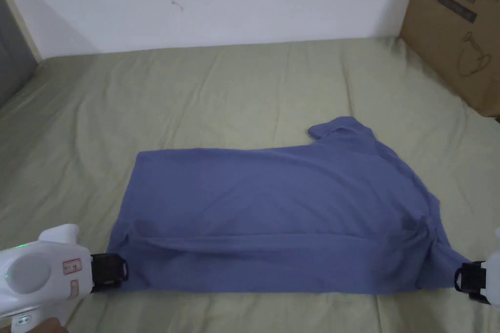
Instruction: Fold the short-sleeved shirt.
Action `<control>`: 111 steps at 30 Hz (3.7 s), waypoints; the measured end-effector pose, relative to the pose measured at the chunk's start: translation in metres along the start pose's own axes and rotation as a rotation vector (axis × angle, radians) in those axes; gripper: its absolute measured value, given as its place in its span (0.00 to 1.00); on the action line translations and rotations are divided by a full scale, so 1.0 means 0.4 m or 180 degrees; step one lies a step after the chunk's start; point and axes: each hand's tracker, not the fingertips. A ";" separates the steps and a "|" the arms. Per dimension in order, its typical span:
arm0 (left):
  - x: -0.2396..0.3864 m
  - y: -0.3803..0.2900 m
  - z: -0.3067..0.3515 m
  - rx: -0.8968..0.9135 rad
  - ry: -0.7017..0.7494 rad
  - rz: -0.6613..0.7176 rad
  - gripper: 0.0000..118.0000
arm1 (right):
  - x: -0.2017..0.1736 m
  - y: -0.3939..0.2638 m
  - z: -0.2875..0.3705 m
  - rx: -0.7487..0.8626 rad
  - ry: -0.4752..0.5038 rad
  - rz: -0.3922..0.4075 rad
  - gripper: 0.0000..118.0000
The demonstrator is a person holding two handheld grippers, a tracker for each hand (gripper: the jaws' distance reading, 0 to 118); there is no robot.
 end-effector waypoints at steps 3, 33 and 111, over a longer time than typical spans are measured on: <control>0.009 0.010 -0.072 -0.0174 0.0142 -0.0072 0.55 | -0.004 -0.013 0.003 -0.0029 0.0002 -0.0004 0.00; 0.040 -0.011 0.006 -0.0071 0.0121 -0.0367 0.05 | 0.047 0.102 -0.078 -0.0027 -0.0181 -0.0123 0.06; 0.075 0.417 -0.383 -0.0024 0.0292 -0.0095 0.51 | -0.187 0.560 -0.420 -0.0142 0.0059 0.0928 0.00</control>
